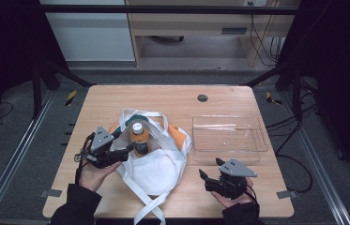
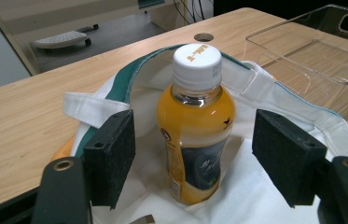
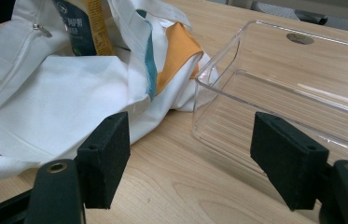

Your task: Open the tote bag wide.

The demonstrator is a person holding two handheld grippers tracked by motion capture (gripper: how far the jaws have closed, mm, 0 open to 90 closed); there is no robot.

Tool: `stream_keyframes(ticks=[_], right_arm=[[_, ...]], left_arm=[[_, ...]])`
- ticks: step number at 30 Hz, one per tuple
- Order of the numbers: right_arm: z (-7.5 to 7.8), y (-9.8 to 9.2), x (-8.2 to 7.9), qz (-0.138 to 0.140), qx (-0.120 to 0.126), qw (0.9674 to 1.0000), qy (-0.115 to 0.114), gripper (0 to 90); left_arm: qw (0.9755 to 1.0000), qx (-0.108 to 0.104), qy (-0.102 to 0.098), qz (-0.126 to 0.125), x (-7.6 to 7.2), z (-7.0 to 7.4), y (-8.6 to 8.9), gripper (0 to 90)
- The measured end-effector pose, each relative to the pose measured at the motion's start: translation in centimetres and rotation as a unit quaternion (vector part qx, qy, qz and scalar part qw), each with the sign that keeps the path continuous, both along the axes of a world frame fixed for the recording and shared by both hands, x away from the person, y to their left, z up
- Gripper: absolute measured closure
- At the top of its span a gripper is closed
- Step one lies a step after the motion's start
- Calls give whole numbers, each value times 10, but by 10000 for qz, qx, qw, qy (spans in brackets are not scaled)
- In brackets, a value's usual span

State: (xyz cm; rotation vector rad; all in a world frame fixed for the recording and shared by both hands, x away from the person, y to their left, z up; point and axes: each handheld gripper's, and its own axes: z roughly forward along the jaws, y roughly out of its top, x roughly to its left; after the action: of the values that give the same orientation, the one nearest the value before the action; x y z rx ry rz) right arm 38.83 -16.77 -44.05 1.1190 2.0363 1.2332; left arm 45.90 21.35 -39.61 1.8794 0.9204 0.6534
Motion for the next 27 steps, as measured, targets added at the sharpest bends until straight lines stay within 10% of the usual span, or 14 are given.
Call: stream_keyframes(ticks=[27], right_arm=[[-5, -6, -2, -33, -37, 9999, 94, 312]], left_arm=[[9999, 96, 12, -76, 28, -6, -29, 296]])
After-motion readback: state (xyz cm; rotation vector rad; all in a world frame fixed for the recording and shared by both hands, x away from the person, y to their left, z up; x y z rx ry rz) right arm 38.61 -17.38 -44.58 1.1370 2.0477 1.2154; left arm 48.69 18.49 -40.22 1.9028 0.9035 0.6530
